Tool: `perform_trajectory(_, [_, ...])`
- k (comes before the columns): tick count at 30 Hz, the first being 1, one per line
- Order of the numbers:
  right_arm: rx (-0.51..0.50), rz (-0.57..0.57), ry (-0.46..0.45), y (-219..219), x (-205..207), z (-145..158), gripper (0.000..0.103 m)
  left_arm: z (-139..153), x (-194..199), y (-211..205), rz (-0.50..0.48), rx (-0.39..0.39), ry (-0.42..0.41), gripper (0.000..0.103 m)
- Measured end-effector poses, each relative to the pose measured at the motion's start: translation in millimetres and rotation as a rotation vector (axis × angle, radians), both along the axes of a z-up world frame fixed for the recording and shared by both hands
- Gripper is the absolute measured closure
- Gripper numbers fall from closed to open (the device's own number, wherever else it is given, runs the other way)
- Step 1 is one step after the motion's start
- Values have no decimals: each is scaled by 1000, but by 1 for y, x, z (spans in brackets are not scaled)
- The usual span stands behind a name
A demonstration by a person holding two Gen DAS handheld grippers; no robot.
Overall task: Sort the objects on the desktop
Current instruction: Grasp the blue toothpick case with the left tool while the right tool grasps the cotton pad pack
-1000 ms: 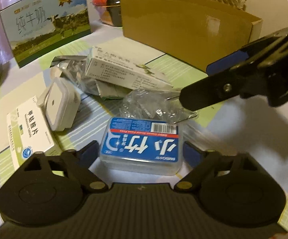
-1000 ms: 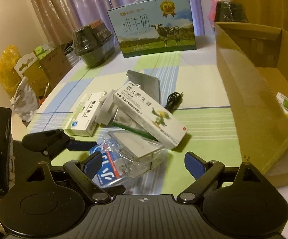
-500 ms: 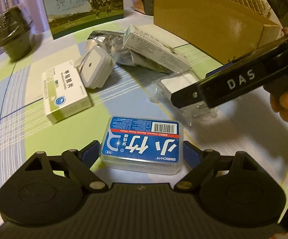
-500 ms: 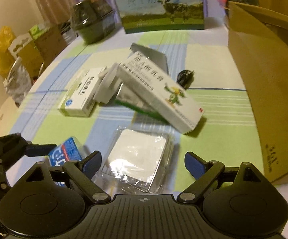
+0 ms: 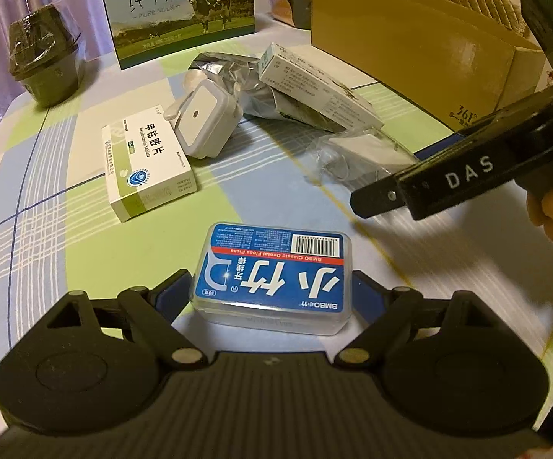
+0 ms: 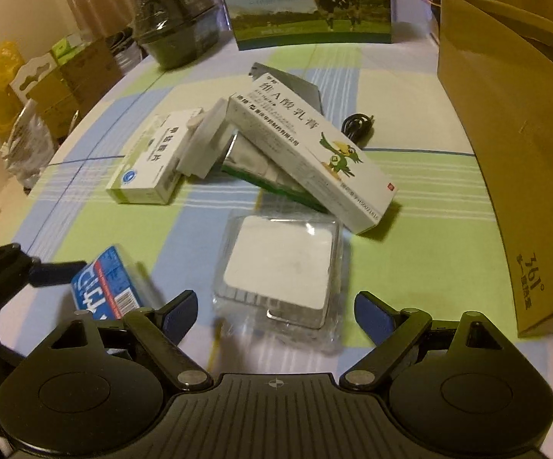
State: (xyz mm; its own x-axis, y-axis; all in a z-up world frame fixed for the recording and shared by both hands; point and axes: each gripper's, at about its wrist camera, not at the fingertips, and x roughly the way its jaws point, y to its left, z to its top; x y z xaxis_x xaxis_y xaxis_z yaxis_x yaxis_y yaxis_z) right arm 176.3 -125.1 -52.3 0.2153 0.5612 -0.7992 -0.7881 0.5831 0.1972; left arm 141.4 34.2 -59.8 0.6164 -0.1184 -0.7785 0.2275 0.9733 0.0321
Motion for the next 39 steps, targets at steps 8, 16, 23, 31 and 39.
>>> perform_trajectory(8, [-23, 9, -46, 1, 2, -4, 39, -3, 10, -3, 13, -9, 7, 8])
perform_trajectory(16, [-40, 35, -92, 0, 1, 0, 55, 0, 11, -3, 15, -20, 4, 10])
perform_trajectory(23, [-39, 38, -92, -3, 2, 1, 59, -2, 14, -3, 22, -21, 21, 16])
perform_trajectory(31, [-34, 33, -117, -2, 1, -3, 40, -2, 13, -3, 45, -20, 20, 17])
perform_trajectory(39, [-62, 56, -170, 4, -2, -6, 42, -4, 13, -4, 49, -15, 19, 16])
